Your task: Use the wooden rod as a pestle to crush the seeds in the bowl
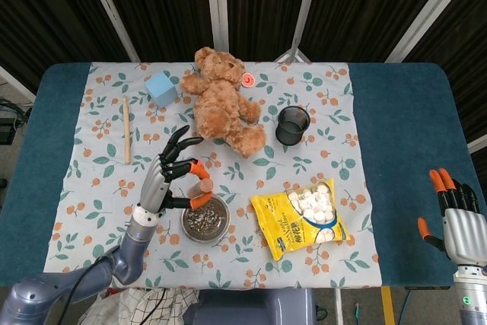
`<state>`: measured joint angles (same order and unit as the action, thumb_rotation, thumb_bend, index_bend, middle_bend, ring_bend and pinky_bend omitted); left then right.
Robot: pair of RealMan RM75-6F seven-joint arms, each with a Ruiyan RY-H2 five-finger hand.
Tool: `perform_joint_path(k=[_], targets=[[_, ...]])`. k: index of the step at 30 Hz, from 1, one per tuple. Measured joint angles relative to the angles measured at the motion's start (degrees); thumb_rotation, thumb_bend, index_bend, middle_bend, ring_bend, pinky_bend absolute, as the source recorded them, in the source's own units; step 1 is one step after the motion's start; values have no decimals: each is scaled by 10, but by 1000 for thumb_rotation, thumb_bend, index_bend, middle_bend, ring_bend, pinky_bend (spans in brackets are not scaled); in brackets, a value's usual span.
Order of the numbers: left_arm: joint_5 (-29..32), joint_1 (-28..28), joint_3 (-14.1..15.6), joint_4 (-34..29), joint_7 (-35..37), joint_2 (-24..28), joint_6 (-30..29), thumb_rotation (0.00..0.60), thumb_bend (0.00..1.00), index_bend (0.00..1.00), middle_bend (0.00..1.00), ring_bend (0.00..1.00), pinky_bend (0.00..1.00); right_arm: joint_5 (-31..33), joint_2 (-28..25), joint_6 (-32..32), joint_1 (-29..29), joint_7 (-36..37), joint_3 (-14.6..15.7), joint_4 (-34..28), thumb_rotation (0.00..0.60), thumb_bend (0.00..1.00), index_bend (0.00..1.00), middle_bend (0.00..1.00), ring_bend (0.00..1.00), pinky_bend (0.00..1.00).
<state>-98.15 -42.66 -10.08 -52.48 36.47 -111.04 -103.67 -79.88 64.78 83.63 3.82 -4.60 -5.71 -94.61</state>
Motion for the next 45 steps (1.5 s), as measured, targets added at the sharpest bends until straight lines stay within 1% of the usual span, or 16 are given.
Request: perform_joint_path(k=[10,14,21,27,31,38,45], targets=[[-8,8,12,-15,-56,110,34,600,802,604,673,201,82,0,0,0,0,-2,1,-1,600,415,0,0,0,0],[-8,15,20,-15,-74,148,50,600,802,615,685,221,117,-1,0,0,0,-2,1,-1,600,415,0,0,0,0],[-1,43,52,-15,-114,195,92,600,805,629,718,266,173,-2,0,1,-1,-3,1,-1,600,416,0,0,0,0],[2,65,87,-10,-151,213,134,600,805,632,726,271,184,-4,0,3,-2,-1,2,0,600,415,0,0,0,0],[0,77,106,12,-167,215,153,600,806,632,726,271,184,-4,0,3,-1,-1,1,0,600,415,0,0,0,0],[-1,91,128,54,-164,204,181,600,806,632,726,271,184,-3,-1,1,-1,-1,1,-2,600,415,0,0,0,0],[-11,105,154,102,-161,179,204,600,806,631,722,271,189,-3,-2,1,-1,0,1,-2,600,415,0,0,0,0]])
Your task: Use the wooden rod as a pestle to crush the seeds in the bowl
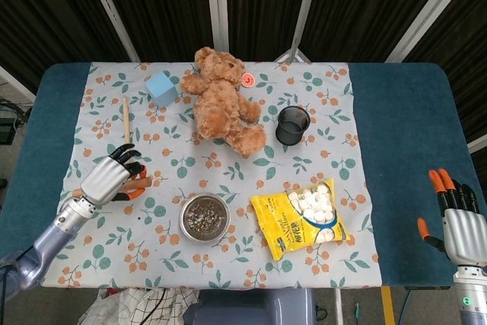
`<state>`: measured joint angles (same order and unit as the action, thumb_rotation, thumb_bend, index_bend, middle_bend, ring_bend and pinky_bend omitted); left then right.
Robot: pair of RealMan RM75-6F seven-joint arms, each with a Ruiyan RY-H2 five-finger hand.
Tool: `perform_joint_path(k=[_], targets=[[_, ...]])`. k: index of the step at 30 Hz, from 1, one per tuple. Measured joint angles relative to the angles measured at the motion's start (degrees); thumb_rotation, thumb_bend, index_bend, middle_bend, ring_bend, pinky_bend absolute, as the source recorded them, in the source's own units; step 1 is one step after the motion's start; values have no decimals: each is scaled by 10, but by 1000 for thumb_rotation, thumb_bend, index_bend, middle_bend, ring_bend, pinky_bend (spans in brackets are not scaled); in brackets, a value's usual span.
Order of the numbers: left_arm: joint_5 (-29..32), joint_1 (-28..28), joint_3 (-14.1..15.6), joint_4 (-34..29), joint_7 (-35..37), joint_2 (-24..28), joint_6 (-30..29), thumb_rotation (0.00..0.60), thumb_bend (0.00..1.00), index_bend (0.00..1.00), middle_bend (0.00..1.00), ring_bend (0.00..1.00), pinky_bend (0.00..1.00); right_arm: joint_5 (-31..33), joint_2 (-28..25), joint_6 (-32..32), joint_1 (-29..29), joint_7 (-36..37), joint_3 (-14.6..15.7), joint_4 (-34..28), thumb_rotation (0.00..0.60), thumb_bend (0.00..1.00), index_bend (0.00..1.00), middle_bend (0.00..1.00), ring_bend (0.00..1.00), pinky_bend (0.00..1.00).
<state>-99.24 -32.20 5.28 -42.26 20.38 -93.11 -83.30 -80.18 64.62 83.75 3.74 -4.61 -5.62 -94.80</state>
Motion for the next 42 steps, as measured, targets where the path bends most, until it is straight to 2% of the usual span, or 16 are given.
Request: perform_joint_path(k=[5,8,16,23,32,38,42], targets=[[-7,6,11,20,2,-17,7,600,798,612,701,271,189,-1,0,1,-1,1,1,1,600,416,0,0,0,0],[-9,9,15,27,3,-26,10,600,759,583,665,270,187,-1,0,1,-1,1,0,1,600,415,0,0,0,0],[-6,16,18,21,-9,-34,23,600,541,404,428,186,129,-2,0,1,-1,3,1,2,600,415,0,0,0,0],[14,20,7,-25,-33,-25,40,600,440,319,305,119,98,-2,-1,1,-1,4,1,1,600,415,0,0,0,0],[53,40,-14,-154,-88,26,48,600,363,227,201,59,67,-3,-1,0,-1,6,1,2,600,416,0,0,0,0],[98,71,-25,-313,-165,101,43,600,290,152,108,38,33,-4,-1,-1,-1,8,2,3,600,416,0,0,0,0],[128,112,-26,-416,-258,169,17,600,246,116,50,1,25,-4,-1,0,-1,7,3,3,600,416,0,0,0,0]])
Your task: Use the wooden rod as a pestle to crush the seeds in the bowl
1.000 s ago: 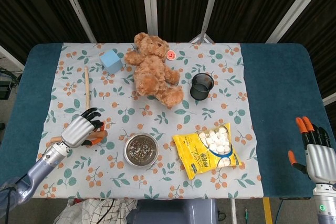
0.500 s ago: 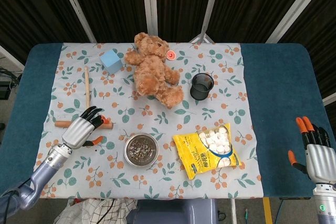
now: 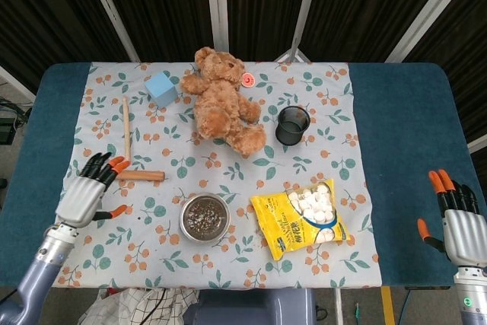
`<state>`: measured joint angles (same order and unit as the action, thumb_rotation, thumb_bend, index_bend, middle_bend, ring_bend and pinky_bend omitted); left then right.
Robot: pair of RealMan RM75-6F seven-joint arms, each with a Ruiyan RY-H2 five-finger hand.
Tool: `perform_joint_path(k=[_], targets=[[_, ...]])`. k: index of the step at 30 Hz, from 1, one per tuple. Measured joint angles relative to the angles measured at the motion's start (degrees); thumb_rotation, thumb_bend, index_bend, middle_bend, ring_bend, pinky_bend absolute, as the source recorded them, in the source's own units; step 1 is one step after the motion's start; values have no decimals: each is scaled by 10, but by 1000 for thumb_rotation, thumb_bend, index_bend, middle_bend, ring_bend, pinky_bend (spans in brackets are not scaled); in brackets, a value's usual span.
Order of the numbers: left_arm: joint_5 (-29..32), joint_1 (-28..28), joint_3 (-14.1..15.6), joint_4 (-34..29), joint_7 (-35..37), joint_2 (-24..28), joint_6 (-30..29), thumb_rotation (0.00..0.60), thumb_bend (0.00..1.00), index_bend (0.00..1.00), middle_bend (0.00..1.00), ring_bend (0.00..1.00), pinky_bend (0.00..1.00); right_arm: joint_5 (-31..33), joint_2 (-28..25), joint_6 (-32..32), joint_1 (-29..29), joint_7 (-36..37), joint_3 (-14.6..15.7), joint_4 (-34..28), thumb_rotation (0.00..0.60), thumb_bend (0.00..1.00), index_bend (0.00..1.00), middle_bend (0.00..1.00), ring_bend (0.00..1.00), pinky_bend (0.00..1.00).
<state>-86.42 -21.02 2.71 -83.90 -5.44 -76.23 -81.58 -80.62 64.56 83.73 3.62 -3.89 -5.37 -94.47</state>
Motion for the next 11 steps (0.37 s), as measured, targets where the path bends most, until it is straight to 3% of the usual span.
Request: perform_joint_path(k=[4,11], targets=[[26,54,3,-56,-63,57,-44,600,231,84,12,0,22,0,0,0,1,-3,-1,-1,600,415,0,0,0,0],[34,104,7,-84,-64,95,-89,600,186,12,0,0,0,3,2,0,2,-11,-3,-3,600,416,0,0,0,0]])
